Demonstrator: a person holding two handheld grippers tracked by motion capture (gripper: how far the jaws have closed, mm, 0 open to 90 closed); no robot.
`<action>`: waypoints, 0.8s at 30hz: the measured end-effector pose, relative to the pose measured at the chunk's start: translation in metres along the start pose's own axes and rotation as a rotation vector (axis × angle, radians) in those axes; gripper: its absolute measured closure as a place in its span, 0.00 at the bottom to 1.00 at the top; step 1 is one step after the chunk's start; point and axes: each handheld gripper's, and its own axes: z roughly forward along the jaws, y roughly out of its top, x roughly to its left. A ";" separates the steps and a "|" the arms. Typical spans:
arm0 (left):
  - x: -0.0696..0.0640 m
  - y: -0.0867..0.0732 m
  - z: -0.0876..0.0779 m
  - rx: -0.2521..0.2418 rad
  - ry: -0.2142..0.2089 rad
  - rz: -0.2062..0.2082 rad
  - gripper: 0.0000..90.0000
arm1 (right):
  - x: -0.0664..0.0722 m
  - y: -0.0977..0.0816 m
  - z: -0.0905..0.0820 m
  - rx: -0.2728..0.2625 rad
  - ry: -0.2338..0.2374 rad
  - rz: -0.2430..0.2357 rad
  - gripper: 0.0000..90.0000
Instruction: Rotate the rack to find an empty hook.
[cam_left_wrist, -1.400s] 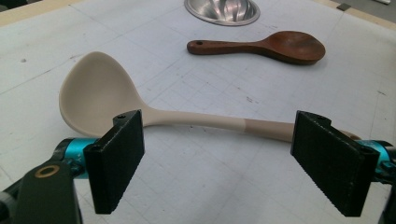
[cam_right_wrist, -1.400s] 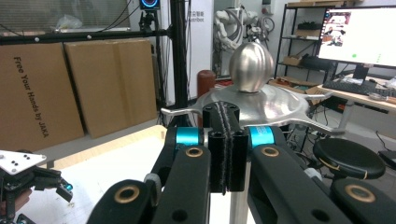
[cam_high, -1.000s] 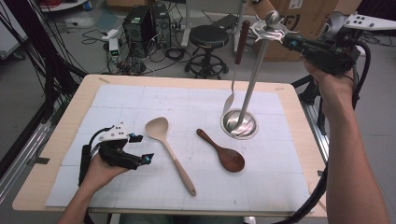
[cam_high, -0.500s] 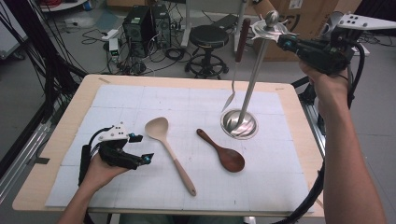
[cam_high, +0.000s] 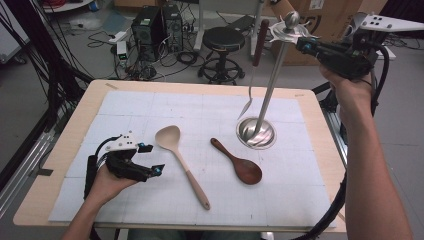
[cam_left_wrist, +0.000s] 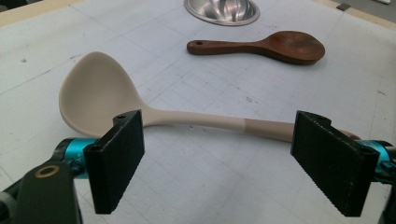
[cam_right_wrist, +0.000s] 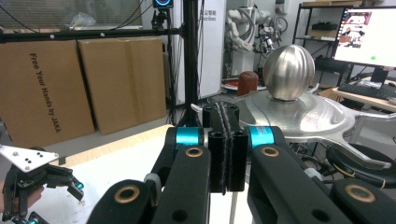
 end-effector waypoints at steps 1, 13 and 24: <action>0.000 0.000 0.000 -0.001 0.000 0.000 0.20 | 0.000 0.000 -0.001 0.003 -0.002 0.000 1.00; 0.001 0.000 0.000 -0.002 -0.002 0.003 0.20 | -0.001 0.005 -0.006 -0.005 -0.012 -0.009 1.00; 0.000 0.000 0.000 -0.003 -0.001 0.000 0.20 | -0.002 0.001 -0.007 0.038 -0.027 -0.022 1.00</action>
